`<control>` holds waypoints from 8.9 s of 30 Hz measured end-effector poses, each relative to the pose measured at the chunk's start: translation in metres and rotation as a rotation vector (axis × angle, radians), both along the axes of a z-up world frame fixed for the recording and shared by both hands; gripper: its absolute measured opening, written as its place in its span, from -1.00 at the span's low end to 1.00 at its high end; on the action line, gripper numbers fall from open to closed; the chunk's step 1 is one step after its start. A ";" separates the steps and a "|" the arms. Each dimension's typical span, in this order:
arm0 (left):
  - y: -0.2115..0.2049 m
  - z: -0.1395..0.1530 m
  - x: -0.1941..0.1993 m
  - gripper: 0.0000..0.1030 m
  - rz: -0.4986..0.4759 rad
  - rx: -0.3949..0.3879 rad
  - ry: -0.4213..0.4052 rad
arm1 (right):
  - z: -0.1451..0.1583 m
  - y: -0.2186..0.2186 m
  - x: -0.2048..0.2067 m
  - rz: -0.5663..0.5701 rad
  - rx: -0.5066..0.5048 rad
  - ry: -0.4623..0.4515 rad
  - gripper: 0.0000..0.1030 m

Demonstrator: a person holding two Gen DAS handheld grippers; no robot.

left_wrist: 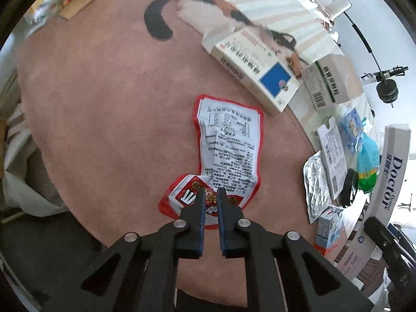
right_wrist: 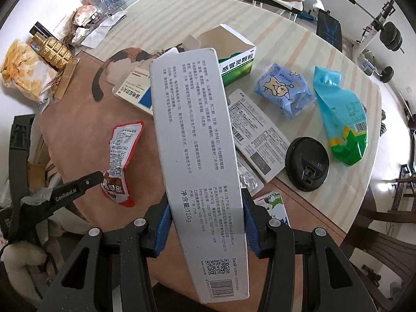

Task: Collect trash
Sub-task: 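Lift the snack wrapper with the left tool while the right tool holds the toothpaste box, then carry both items over the white trash bin and open both tools, then move both tools back over the table, then grasp the DHA Pure Milk carton with the right tool while the left tool grasps the silver blister pack, then carry the milk carton and blister pack over the trash bin and release both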

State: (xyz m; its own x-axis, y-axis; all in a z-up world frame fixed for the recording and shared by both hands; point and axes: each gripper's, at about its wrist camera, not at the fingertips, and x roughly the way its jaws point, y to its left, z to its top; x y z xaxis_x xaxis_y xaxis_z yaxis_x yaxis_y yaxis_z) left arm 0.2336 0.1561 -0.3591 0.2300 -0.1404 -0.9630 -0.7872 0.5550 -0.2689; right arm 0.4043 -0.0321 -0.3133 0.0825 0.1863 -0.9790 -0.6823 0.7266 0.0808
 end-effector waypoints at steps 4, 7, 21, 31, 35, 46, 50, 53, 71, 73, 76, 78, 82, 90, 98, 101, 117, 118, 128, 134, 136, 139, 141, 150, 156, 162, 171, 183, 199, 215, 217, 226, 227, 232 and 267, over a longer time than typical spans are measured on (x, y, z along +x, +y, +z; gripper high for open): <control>0.005 -0.016 0.002 -0.40 -0.004 0.002 0.005 | -0.005 -0.002 0.008 -0.002 -0.005 0.005 -0.01; 0.013 -0.019 0.002 -0.28 0.016 -0.009 0.000 | -0.009 -0.002 0.016 -0.002 -0.011 0.004 -0.01; 0.011 -0.033 0.042 0.16 -0.095 -0.056 0.035 | -0.065 -0.002 0.066 -0.072 -0.087 0.073 -0.01; -0.003 -0.026 0.050 0.05 -0.118 0.027 0.116 | -0.082 0.001 0.074 -0.070 -0.109 0.088 -0.01; -0.011 -0.015 0.047 -0.04 -0.120 0.035 0.102 | -0.081 0.001 0.077 -0.079 -0.103 0.086 -0.01; -0.034 0.012 0.058 -0.38 -0.200 0.062 0.050 | -0.067 -0.006 0.084 -0.107 -0.066 0.075 -0.01; -0.042 0.023 0.054 -0.38 -0.213 0.077 0.029 | -0.059 -0.009 0.081 -0.110 -0.050 0.068 -0.01; -0.039 0.038 0.050 -0.39 -0.200 0.087 -0.004 | -0.052 -0.012 0.077 -0.114 -0.036 0.066 -0.01; -0.008 0.130 -0.107 -0.39 0.006 0.283 -0.121 | -0.005 0.024 -0.081 0.088 0.061 0.079 -0.01; -0.007 0.127 -0.130 -0.39 0.028 0.277 -0.122 | -0.006 0.032 -0.114 0.122 0.060 0.086 -0.01; -0.004 0.116 -0.185 -0.38 0.078 0.252 -0.126 | -0.017 0.041 -0.168 0.174 0.049 0.108 -0.01; 0.000 0.105 -0.216 -0.38 0.115 0.222 -0.127 | -0.032 0.045 -0.202 0.205 0.036 0.128 -0.01; 0.013 0.045 -0.280 -0.39 0.211 0.113 -0.104 | -0.099 0.057 -0.272 0.273 -0.034 0.199 -0.01; 0.038 -0.166 -0.359 -0.43 0.390 -0.192 -0.023 | -0.303 0.081 -0.365 0.380 -0.253 0.345 -0.01; 0.048 -0.316 -0.382 0.58 0.433 -0.207 0.079 | -0.469 0.103 -0.377 0.399 -0.346 0.464 0.33; 0.041 -0.335 -0.393 0.87 0.417 -0.133 0.165 | -0.495 0.110 -0.378 0.419 -0.332 0.442 0.85; 0.007 -0.269 -0.429 0.90 0.405 0.086 0.323 | -0.397 0.107 -0.385 0.490 -0.304 0.160 0.94; 0.005 -0.259 -0.430 0.90 0.404 0.088 0.317 | -0.387 0.105 -0.387 0.490 -0.299 0.157 0.94; -0.026 -0.127 -0.428 0.90 0.373 0.119 0.266 | -0.225 0.080 -0.384 0.478 -0.189 0.114 0.93; -0.047 -0.050 -0.429 0.90 0.344 0.133 0.234 | -0.138 0.064 -0.382 0.474 -0.138 0.112 0.93; -0.052 -0.030 -0.429 0.90 0.339 0.139 0.226 | -0.112 0.058 -0.383 0.476 -0.121 0.123 0.93; -0.058 -0.001 -0.429 0.90 0.342 0.153 0.206 | -0.076 0.048 -0.385 0.477 -0.088 0.134 0.93; -0.061 0.020 -0.429 0.90 0.342 0.173 0.195 | -0.055 0.044 -0.384 0.467 -0.063 0.148 0.93; -0.050 0.098 -0.374 0.90 0.292 0.313 0.135 | 0.021 0.025 -0.311 0.293 0.074 0.187 0.93; -0.041 0.123 -0.267 1.00 0.181 0.372 0.095 | 0.048 -0.009 -0.183 0.117 0.068 0.100 0.93; -0.051 0.102 -0.143 1.00 0.060 0.366 0.121 | 0.017 -0.069 -0.048 -0.064 -0.055 0.034 0.93; -0.083 0.030 -0.006 1.00 -0.124 0.248 0.259 | -0.076 -0.090 0.038 -0.094 -0.192 0.081 0.85; -0.123 -0.004 0.118 1.00 -0.216 0.182 0.221 | -0.067 -0.159 0.090 -0.285 -0.127 0.125 0.21; -0.092 -0.035 0.087 1.00 -0.244 0.313 0.446 | -0.075 -0.192 0.121 -0.403 -0.073 0.152 0.17; -0.160 -0.037 0.199 1.00 -0.289 0.279 0.376 | -0.069 -0.217 0.129 -0.519 -0.080 0.096 0.15; -0.159 -0.035 0.186 1.00 -0.298 0.293 0.385 | -0.070 -0.223 0.128 -0.536 -0.076 0.105 0.15; -0.127 -0.009 0.145 1.00 -0.231 0.218 0.310 | -0.084 -0.220 0.130 -0.498 -0.054 0.167 0.15; -0.126 -0.007 0.151 1.00 -0.235 0.216 0.293 | -0.085 -0.215 0.125 -0.490 -0.056 0.173 0.15; -0.134 -0.029 0.191 0.98 -0.387 0.205 0.309 | -0.095 -0.200 0.121 -0.439 -0.090 0.192 0.13; -0.066 0.109 -0.047 0.23 -0.090 0.345 -0.011 | -0.008 -0.045 -0.018 -0.012 0.039 0.137 0.05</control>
